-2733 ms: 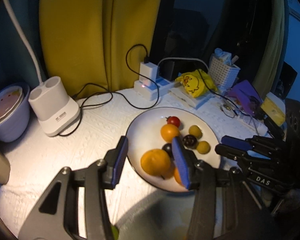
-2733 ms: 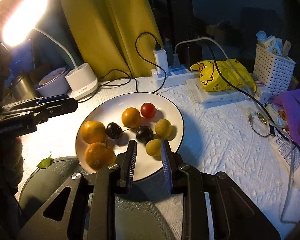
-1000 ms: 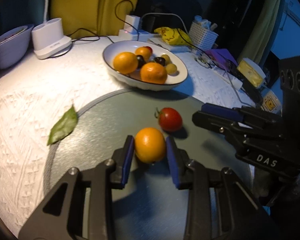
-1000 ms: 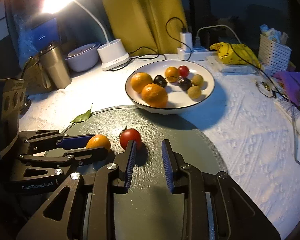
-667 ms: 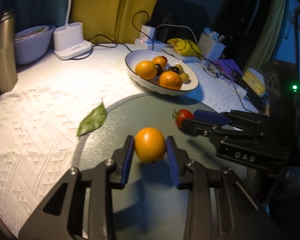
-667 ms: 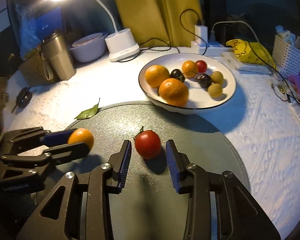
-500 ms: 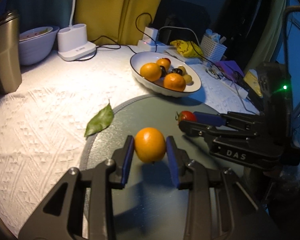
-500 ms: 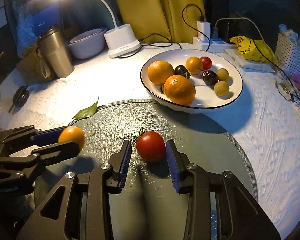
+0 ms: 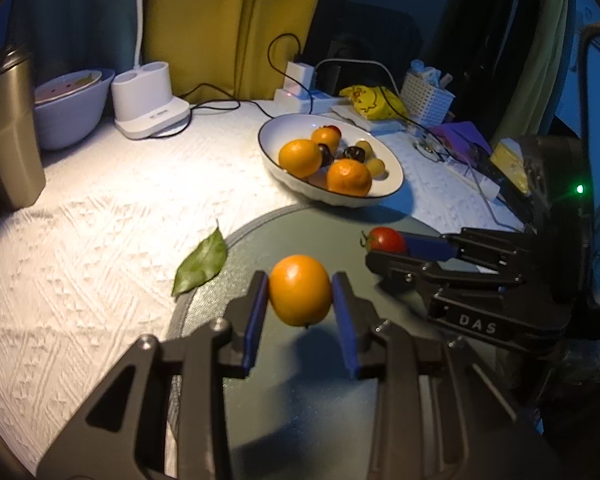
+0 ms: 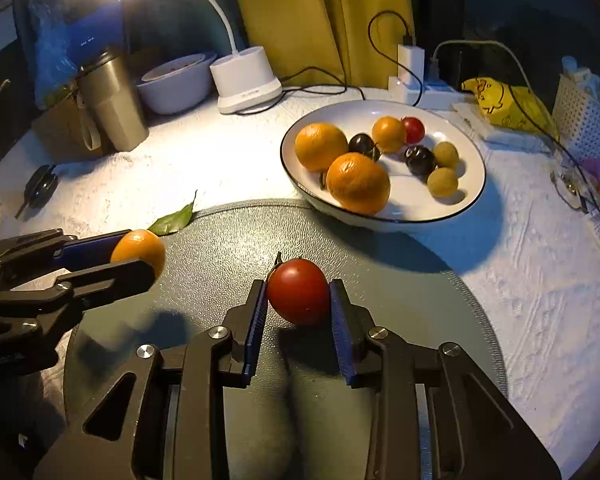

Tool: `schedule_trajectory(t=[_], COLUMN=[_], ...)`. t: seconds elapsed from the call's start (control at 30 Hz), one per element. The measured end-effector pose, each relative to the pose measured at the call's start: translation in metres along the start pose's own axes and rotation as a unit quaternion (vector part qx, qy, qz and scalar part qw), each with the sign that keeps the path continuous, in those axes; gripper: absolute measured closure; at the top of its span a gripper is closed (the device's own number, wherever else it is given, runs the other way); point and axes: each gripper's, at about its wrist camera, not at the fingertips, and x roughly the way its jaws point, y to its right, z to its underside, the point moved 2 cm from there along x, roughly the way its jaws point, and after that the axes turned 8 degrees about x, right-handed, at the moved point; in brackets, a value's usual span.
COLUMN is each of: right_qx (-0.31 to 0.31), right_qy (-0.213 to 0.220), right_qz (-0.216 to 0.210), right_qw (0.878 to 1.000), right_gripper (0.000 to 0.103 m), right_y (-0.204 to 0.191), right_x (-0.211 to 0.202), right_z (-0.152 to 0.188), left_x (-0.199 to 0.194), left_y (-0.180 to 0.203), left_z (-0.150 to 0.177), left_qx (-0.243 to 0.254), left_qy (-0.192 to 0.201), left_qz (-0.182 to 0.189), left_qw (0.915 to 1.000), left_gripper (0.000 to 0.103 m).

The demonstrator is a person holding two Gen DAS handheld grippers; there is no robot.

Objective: Organize fruits
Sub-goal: 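Lower the tomato into the plate with the right tool while the left tool releases its orange there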

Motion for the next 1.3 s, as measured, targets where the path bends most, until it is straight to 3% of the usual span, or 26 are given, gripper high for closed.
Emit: schedule_trajectory(t=[0.6, 1.3], right_qx=[0.012, 0.027], right_qy=[0.042, 0.065], right_qz=[-0.003, 0.004], right_qw=[0.999, 0.997], right_gripper=[0.07, 0.07], right_y=[0.023, 0.056], right_x=[-0.029, -0.03], right_z=[-0.02, -0.049], left_x=[0.006, 0.026], left_y=[0.019, 0.017], left_z=[-0.032, -0.068], left_qx=[0.033, 0.054], left_qy=[0.006, 0.015], left_qz=[0.001, -0.005], left_qw=[0.9995, 0.9984], left_gripper=[0.069, 0.069])
